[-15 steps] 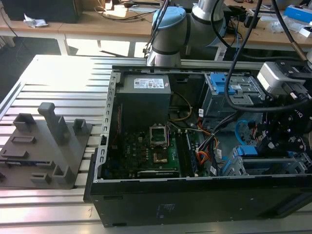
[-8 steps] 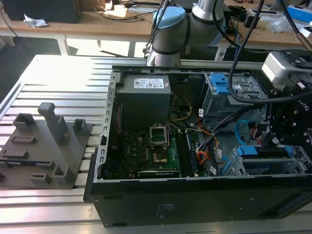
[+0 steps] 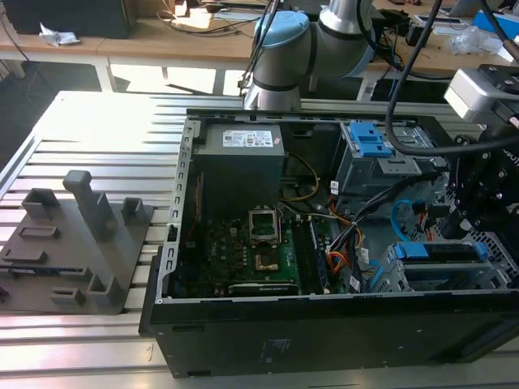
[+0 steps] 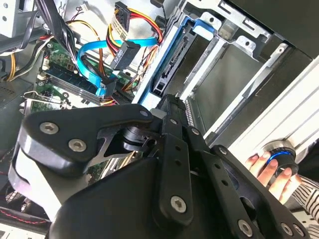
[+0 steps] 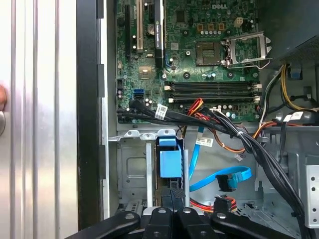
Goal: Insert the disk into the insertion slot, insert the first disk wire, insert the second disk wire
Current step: 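Insert the first disk wire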
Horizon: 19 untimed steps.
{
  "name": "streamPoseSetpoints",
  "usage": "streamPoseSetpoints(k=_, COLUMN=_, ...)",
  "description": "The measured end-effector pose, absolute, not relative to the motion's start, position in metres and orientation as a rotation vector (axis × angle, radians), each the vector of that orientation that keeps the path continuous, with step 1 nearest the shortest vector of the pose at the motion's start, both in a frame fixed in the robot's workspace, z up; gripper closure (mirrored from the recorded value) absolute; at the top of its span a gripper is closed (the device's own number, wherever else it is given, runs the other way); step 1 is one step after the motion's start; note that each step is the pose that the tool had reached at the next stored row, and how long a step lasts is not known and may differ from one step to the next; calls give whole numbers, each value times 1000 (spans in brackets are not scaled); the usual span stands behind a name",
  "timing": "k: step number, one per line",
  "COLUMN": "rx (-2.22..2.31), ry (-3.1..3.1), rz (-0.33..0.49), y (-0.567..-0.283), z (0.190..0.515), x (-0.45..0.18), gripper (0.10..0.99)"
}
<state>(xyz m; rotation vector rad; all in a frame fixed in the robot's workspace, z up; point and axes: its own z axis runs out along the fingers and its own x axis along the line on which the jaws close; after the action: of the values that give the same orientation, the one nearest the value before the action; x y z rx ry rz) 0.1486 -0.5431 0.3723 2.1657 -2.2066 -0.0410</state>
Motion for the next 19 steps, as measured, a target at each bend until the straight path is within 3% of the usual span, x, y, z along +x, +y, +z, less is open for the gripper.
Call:
streamPoseSetpoints(k=18, rx=2166, ry=-2207, rz=-41, y=-543, z=394, x=149, gripper=980)
streamPoseSetpoints(k=19, rx=2166, ry=-2207, rz=-41, y=-543, z=394, x=149, gripper=918)
